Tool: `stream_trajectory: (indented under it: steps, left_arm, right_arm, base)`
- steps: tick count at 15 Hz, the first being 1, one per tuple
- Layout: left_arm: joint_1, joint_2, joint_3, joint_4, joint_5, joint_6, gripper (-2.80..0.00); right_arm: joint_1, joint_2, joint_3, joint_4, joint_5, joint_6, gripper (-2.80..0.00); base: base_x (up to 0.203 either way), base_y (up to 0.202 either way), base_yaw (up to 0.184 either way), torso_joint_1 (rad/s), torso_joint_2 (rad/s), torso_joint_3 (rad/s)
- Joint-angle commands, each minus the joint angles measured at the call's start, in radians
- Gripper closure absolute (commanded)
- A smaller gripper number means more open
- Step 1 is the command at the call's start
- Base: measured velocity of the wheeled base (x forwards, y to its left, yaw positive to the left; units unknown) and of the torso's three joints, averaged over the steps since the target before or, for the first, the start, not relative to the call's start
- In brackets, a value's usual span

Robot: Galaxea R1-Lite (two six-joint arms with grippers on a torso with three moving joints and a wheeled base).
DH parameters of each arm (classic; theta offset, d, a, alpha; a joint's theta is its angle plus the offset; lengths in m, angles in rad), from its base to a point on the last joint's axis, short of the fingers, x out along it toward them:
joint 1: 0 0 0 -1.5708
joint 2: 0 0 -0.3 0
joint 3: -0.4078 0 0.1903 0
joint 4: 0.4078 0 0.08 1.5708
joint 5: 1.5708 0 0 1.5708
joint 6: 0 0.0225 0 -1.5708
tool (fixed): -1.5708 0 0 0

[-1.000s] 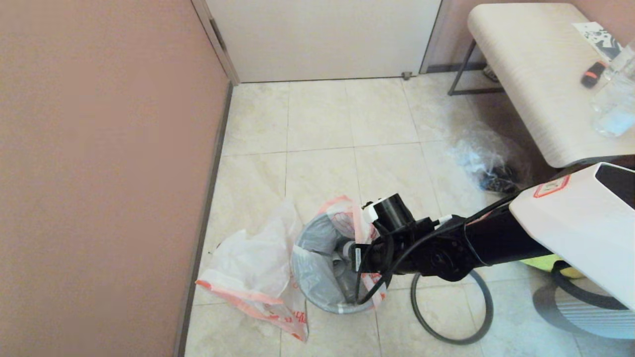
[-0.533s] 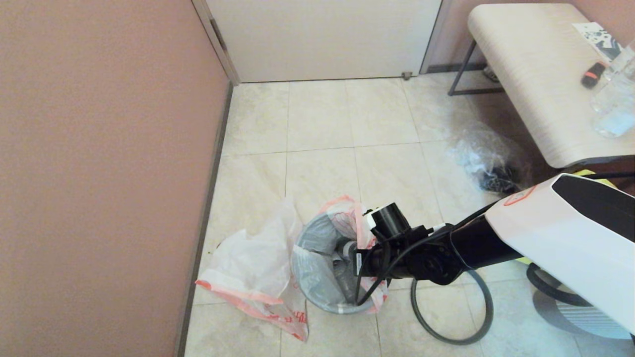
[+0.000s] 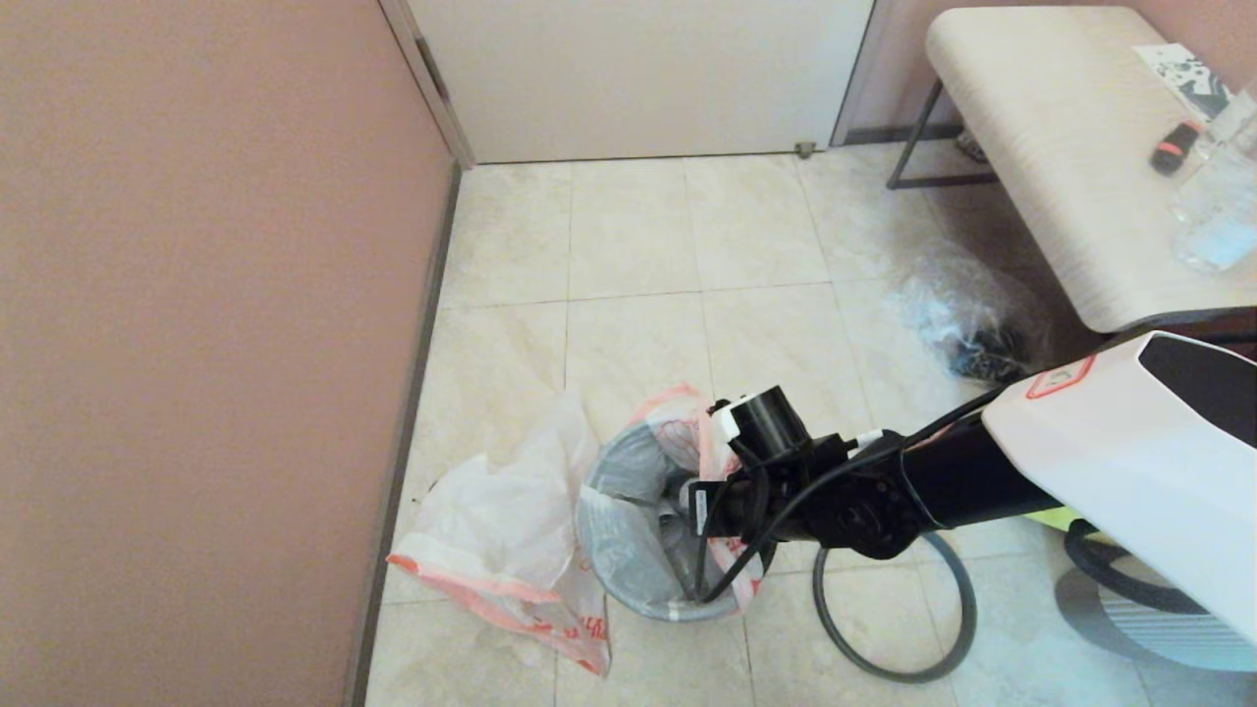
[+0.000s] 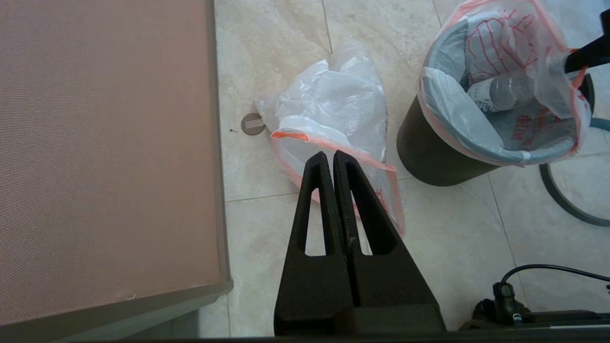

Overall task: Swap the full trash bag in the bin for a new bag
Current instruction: Place the trash bag on the floor

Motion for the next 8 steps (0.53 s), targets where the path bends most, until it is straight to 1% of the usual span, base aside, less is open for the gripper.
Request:
stream_trajectory:
  steps: [1, 3, 5, 6, 7, 8]
  left_arm:
    - [0.0, 0.0, 0.0, 0.0, 0.0, 0.001, 0.0]
    - [0.0, 0.001, 0.001, 0.0, 0.0, -0.004, 0.0]
    - [0.0, 0.001, 0.005, -0.003, -0.001, 0.025, 0.0]
    - [0.0, 0.0, -0.001, -0.02, -0.016, 0.038, 0.0]
    - [0.0, 0.004, -0.028, -0.04, -0.049, 0.041, 0.0]
    - [0.0, 0.026, -0.09, -0.051, -0.085, 0.04, 0.0]
  right_arm:
    - [0.015, -0.001, 0.008, -0.004, -0.008, 0.003, 0.0]
    - [0.021, -0.005, 0.036, -0.004, -0.02, 0.003, 0.0]
    - [0.021, 0.009, 0.038, 0.003, -0.02, 0.003, 0.0]
    - [0.021, 0.023, 0.031, 0.0, -0.022, 0.0, 0.0]
    - [0.021, 0.024, 0.027, -0.002, -0.023, -0.003, 0.0]
    - [0.021, 0.027, 0.02, -0.003, -0.023, -0.012, 0.0]
  base:
    - [0.0, 0.0, 0.0, 0.0, 0.0, 0.0]
    - [0.0, 0.0, 0.0, 0.0, 0.0, 0.0]
    - [0.0, 0.0, 0.0, 0.0, 0.0, 0.0]
    - [0.0, 0.0, 0.0, 0.0, 0.0, 0.0]
    - [0.0, 0.0, 0.0, 0.0, 0.0, 0.0]
    - [0.0, 0.0, 0.0, 0.0, 0.0, 0.0]
